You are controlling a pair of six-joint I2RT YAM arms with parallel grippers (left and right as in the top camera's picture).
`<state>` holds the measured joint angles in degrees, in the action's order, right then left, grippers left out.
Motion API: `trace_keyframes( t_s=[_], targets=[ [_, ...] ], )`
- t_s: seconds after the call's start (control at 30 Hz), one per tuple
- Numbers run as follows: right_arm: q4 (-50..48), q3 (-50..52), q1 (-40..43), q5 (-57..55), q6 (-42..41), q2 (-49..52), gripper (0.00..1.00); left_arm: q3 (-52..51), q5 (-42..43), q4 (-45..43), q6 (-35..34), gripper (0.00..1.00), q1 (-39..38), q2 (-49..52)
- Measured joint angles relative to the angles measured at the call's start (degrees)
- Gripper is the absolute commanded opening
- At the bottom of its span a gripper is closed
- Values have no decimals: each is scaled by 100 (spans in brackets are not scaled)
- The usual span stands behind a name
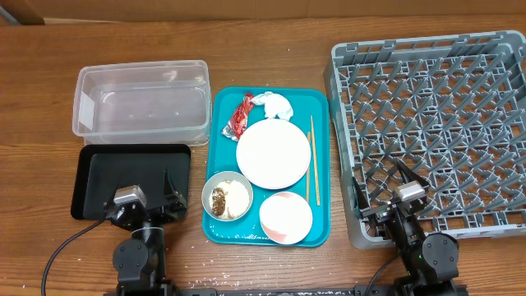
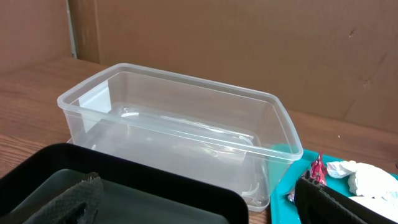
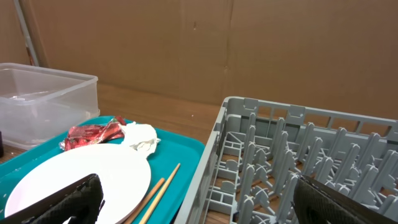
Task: Sort waste into correct bins and load items into the dishwasher
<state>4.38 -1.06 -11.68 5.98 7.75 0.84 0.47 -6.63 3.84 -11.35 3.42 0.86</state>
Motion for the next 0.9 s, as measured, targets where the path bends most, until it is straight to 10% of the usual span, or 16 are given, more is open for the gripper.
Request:
trace_keyframes(
  t_s=[0.9],
  targets=[
    [-17, 0, 0, 0, 2, 0, 100, 0, 160, 22, -2, 100, 2, 0]
  ],
)
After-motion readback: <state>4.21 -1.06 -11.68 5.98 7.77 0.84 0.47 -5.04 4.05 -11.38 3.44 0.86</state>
